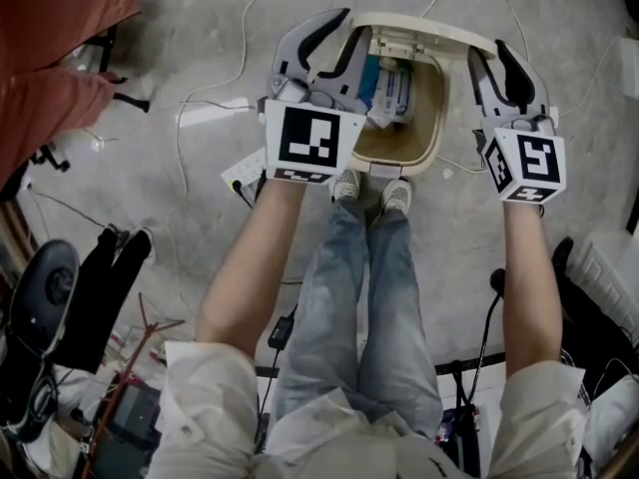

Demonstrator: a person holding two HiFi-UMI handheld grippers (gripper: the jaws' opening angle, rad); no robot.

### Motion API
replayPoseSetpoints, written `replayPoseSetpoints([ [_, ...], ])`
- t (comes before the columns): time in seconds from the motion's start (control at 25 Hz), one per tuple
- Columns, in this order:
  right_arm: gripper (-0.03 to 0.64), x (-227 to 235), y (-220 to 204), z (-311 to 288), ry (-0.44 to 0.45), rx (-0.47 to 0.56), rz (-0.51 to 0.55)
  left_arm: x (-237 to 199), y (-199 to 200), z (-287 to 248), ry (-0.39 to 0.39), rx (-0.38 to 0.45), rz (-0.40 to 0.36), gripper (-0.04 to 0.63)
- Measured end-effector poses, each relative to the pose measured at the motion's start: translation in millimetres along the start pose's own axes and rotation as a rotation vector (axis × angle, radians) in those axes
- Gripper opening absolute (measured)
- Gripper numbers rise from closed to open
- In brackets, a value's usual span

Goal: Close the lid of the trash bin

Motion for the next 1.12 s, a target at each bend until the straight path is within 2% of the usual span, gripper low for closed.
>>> replayPoseSetpoints([
  [0.24,0.097,-6,1,-3,0.011,-0.019,0.050,3,0,1,-0.010,0.003,-0.021,0.067],
  [1.12,0.083,-12,-3,6,0.049,-0.038,0.051,6,-2,13,-0.043,0.028,-0.126,0.055],
])
Point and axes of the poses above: the fingertips, and each gripper's own axes: z backward along the fingers, x to its right, y out of its top, the point moved 10 cm from there along z, backward along the fingers, and after that the axes turned 15 degrees about y, right-handed, at the moved point
